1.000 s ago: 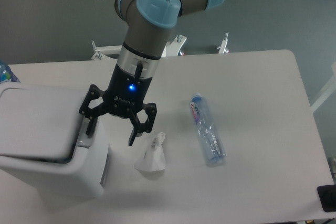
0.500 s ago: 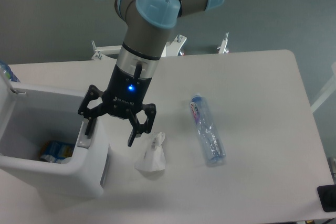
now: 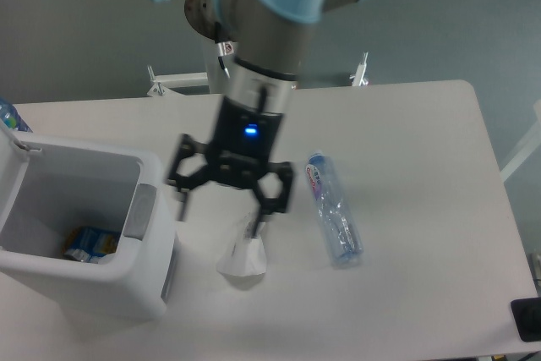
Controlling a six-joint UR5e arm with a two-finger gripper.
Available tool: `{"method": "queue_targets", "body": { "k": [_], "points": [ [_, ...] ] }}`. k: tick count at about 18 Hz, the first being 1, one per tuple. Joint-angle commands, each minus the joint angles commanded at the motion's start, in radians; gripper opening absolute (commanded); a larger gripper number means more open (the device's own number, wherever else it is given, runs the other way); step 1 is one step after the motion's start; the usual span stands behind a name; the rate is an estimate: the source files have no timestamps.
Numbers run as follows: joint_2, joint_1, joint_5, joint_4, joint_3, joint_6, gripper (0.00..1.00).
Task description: Open the trash can
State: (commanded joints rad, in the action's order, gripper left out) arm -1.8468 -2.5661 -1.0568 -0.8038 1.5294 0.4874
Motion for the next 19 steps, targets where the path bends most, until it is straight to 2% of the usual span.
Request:
{"method": "queue_targets", "body": {
  "k": [2, 5, 9, 13, 16, 19],
  "points": [
    [-0.029, -0.066, -0.067, -0.003, 0.008, 0.084, 1.0],
    [-0.026, -0.13, -0.227, -0.015, 0.04, 0.256, 1.0],
    [-0.046, -0.192, -0.25, -0.05, 0.044, 0.404, 1.0],
    [-0.069, -0.198, -0.264, -0.093, 0.028, 0.609, 1.0],
    [-0.071, -0.195, -0.366, -0.113, 0.031, 0.671, 1.0],
    [-0.075, -0.189, -0.422, -0.146, 0.026, 0.695, 1.0]
  ]
}}
